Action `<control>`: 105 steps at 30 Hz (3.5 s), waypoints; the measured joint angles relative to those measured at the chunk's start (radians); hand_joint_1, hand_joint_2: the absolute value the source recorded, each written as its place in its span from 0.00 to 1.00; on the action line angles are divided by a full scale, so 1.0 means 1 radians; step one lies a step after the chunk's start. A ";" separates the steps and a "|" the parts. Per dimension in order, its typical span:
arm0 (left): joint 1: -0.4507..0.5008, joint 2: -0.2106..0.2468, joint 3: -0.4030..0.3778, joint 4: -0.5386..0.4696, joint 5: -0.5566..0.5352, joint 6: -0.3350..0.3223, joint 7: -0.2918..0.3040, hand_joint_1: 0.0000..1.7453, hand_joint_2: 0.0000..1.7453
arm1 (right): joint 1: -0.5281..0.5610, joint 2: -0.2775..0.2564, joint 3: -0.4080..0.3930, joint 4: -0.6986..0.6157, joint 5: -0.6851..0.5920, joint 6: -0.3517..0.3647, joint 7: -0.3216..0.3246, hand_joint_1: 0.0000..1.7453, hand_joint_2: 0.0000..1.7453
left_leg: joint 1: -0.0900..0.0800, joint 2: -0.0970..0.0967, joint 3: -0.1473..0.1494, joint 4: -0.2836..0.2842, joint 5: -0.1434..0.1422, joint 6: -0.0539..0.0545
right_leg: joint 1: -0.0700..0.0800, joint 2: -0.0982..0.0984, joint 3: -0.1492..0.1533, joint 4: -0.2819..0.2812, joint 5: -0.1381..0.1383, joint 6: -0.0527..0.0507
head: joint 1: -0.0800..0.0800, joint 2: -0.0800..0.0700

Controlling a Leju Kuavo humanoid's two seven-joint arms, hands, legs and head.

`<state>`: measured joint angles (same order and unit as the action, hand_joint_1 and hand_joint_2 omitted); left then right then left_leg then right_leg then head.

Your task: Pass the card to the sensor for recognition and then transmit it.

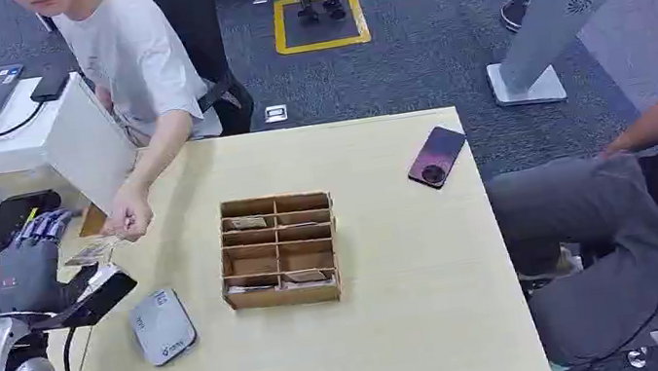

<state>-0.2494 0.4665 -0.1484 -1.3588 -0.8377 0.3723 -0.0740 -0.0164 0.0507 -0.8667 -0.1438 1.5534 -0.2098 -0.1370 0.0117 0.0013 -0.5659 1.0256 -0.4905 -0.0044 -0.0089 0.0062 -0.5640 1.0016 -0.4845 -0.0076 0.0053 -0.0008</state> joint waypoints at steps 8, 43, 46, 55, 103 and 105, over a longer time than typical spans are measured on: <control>-0.002 0.000 0.010 0.000 0.009 0.006 -0.007 1.00 1.00 | 0.000 0.000 0.006 0.002 0.000 -0.001 -0.001 0.00 0.00 | 0.000 0.000 0.000 0.000 0.000 0.000 | 0.000 0.000 0.000 0.000 0.000 0.000 | 0.000 0.000; -0.003 0.000 0.016 0.000 0.018 0.008 -0.014 1.00 1.00 | -0.001 0.000 0.009 0.009 0.006 -0.005 -0.003 0.00 0.00 | 0.000 0.000 0.000 0.000 0.000 0.000 | 0.000 0.000 0.000 0.000 0.000 0.000 | 0.000 0.000; -0.003 0.000 0.017 0.000 0.044 0.008 -0.036 1.00 1.00 | -0.002 0.000 0.010 0.010 0.007 -0.006 -0.003 0.00 0.00 | 0.000 0.000 0.000 0.000 0.000 0.000 | 0.000 0.000 0.000 0.000 0.000 0.000 | 0.000 0.000; 0.025 -0.010 0.027 -0.033 0.565 -0.417 -0.148 1.00 1.00 | -0.005 0.000 0.010 0.014 0.008 -0.006 -0.009 0.00 0.00 | 0.000 0.000 0.000 0.000 0.000 0.000 | 0.000 0.000 0.000 0.000 0.000 0.000 | 0.001 0.000; 0.263 0.034 0.053 -0.202 0.221 -0.259 -0.095 1.00 1.00 | -0.006 0.000 0.017 0.019 0.013 -0.018 0.003 0.00 0.00 | 0.000 0.002 -0.001 0.000 0.000 0.000 | 0.000 0.001 -0.001 0.000 -0.001 0.000 | 0.000 0.000; 0.263 0.034 0.058 -0.187 0.220 -0.259 -0.091 1.00 1.00 | -0.007 0.000 0.018 0.019 0.012 -0.018 0.004 0.00 0.00 | 0.000 0.002 -0.001 0.000 0.000 0.000 | 0.000 0.001 -0.001 0.000 -0.001 0.000 | 0.000 0.000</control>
<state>0.0136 0.5005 -0.0908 -1.5453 -0.6180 0.1137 -0.1652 -0.0230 0.0507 -0.8492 -0.1247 1.5656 -0.2277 -0.1331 0.0120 0.0028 -0.5671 1.0255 -0.4910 -0.0047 -0.0088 0.0072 -0.5648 1.0019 -0.4851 -0.0073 0.0053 -0.0008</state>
